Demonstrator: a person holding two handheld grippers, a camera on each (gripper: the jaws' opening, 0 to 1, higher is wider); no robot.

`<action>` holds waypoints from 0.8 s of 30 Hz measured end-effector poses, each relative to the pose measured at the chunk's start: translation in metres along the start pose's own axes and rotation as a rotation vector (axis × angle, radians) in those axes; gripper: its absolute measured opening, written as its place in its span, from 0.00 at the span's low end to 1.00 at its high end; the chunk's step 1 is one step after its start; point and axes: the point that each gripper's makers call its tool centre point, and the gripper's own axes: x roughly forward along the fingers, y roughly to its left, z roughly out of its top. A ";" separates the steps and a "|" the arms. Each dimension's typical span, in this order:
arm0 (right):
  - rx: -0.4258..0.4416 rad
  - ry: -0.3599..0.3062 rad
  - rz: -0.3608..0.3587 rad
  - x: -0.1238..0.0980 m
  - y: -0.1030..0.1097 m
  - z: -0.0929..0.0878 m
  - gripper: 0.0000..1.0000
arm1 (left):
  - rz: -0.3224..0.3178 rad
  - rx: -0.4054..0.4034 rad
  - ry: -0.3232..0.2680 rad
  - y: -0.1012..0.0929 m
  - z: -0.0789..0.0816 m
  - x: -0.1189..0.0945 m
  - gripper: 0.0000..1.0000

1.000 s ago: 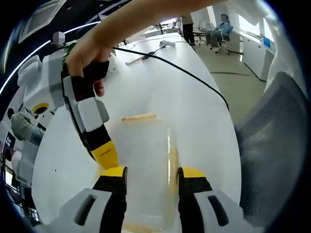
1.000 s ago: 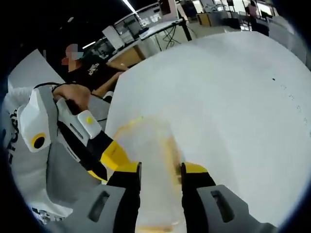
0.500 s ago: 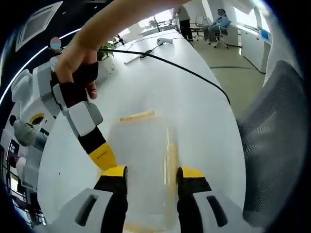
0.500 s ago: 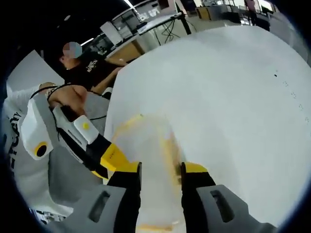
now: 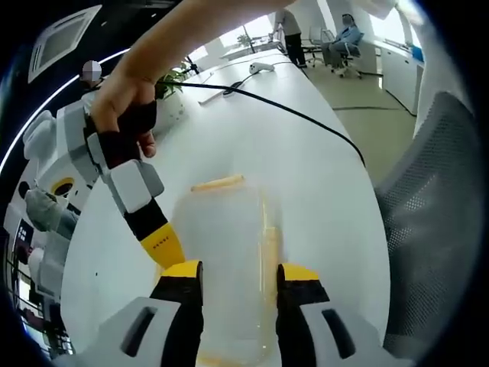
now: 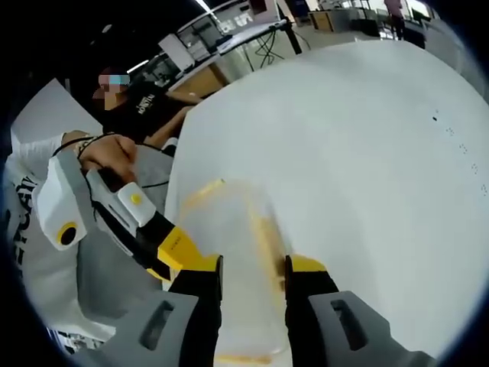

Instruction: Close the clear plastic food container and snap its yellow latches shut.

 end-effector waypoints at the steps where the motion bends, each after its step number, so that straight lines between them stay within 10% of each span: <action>1: 0.007 -0.001 0.007 0.000 0.000 0.000 0.28 | 0.001 0.001 0.000 0.000 0.000 0.000 0.31; 6: 0.042 0.006 0.038 0.001 -0.002 0.000 0.25 | 0.005 0.000 -0.008 -0.001 0.000 0.000 0.31; 7: 0.041 0.109 0.089 -0.003 0.004 -0.018 0.24 | -0.051 -0.004 0.008 -0.011 -0.004 -0.002 0.31; 24: 0.051 0.038 0.046 0.001 0.000 -0.006 0.26 | -0.001 0.004 -0.026 -0.001 0.002 0.000 0.32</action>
